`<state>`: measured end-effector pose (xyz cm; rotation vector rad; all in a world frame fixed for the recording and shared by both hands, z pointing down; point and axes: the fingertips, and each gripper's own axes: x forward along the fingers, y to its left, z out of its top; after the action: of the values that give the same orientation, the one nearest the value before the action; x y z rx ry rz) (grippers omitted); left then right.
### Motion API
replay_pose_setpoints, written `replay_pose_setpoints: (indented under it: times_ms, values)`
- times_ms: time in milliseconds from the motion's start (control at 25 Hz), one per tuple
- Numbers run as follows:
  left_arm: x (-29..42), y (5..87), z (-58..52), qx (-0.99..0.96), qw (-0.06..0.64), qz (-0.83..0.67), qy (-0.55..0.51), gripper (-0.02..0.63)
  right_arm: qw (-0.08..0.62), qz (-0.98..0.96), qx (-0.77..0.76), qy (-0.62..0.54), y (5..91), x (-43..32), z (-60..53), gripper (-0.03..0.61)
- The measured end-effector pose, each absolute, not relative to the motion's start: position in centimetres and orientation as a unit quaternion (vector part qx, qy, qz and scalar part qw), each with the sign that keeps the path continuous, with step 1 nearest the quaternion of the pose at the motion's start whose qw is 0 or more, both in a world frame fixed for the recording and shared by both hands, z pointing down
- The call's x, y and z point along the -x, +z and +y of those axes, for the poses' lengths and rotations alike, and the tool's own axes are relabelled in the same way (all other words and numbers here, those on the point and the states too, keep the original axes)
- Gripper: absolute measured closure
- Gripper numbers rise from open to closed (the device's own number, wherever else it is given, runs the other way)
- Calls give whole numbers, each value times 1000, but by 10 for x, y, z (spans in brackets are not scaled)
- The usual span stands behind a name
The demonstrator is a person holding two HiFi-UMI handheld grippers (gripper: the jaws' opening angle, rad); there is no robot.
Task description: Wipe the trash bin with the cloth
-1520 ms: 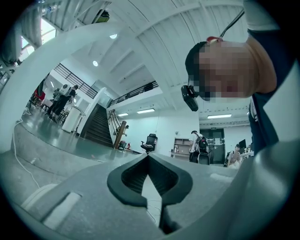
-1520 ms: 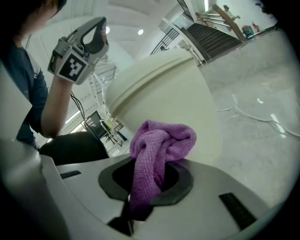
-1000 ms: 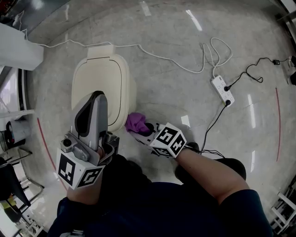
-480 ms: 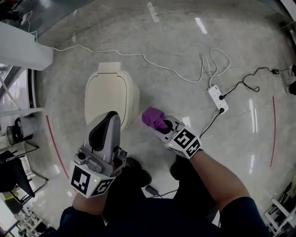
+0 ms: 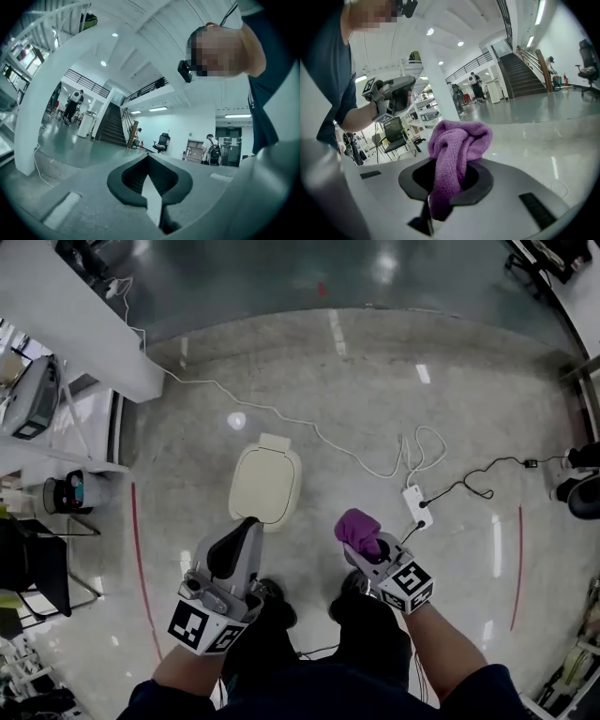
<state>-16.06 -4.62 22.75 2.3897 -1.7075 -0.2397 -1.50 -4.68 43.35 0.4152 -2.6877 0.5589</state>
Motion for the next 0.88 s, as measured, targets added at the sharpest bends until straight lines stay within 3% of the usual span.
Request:
replay_pose_setpoints:
  times_ms: [200, 480, 880]
  values:
    - [160, 96, -4, -797, 87, -592, -84, 615, 165, -964, -132, 163, 282, 17, -26, 509]
    - [130, -37, 73, -775, 66, -623, -77, 615, 81, -990, -65, 96, 83, 33, 16, 509]
    - [100, -102, 151, -742, 22, -663, -99, 615, 50, -997, 16, 50, -12, 44, 101, 509]
